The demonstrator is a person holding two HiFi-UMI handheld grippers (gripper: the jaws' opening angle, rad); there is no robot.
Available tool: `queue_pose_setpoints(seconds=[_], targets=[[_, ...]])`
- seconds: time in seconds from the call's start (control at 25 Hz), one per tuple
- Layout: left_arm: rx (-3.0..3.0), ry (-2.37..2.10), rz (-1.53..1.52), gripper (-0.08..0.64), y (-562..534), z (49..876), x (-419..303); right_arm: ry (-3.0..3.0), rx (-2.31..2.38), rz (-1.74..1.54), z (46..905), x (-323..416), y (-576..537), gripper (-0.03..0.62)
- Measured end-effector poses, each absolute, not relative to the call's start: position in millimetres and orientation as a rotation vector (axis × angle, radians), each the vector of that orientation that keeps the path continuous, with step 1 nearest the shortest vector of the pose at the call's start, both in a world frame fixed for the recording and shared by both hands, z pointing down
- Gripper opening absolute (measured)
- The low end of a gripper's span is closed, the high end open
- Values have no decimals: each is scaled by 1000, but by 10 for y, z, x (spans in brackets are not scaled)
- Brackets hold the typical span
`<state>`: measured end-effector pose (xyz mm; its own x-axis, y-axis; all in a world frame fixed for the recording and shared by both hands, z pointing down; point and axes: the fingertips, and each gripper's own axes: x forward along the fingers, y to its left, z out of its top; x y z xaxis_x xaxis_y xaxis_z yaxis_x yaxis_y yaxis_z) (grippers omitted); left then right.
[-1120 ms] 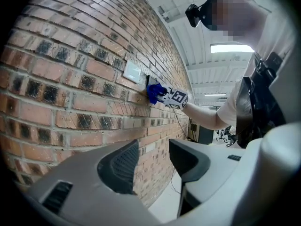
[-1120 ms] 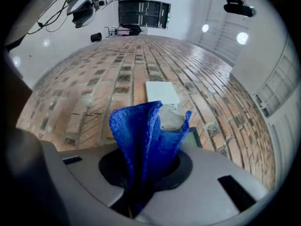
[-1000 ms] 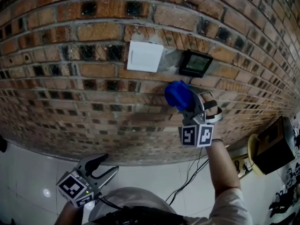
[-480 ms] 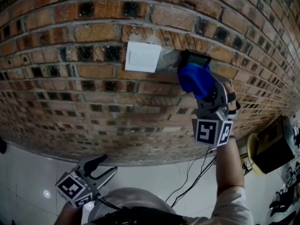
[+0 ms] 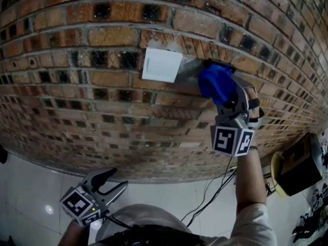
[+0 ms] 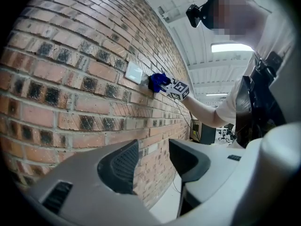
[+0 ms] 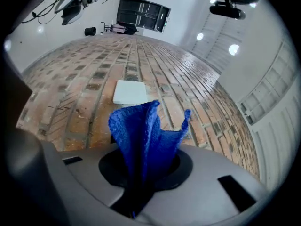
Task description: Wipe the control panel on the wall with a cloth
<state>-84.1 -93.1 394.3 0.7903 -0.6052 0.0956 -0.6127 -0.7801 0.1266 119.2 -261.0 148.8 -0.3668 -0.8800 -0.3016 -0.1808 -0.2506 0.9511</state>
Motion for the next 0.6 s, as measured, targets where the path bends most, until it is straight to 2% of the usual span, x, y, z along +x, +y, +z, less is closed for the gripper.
queue_pose_setpoints(seconds=[0.6], targets=[[2795, -958, 136, 206, -952, 4004, -501, -1632, 1116, -1517, 2731, 1128, -2810, 91]])
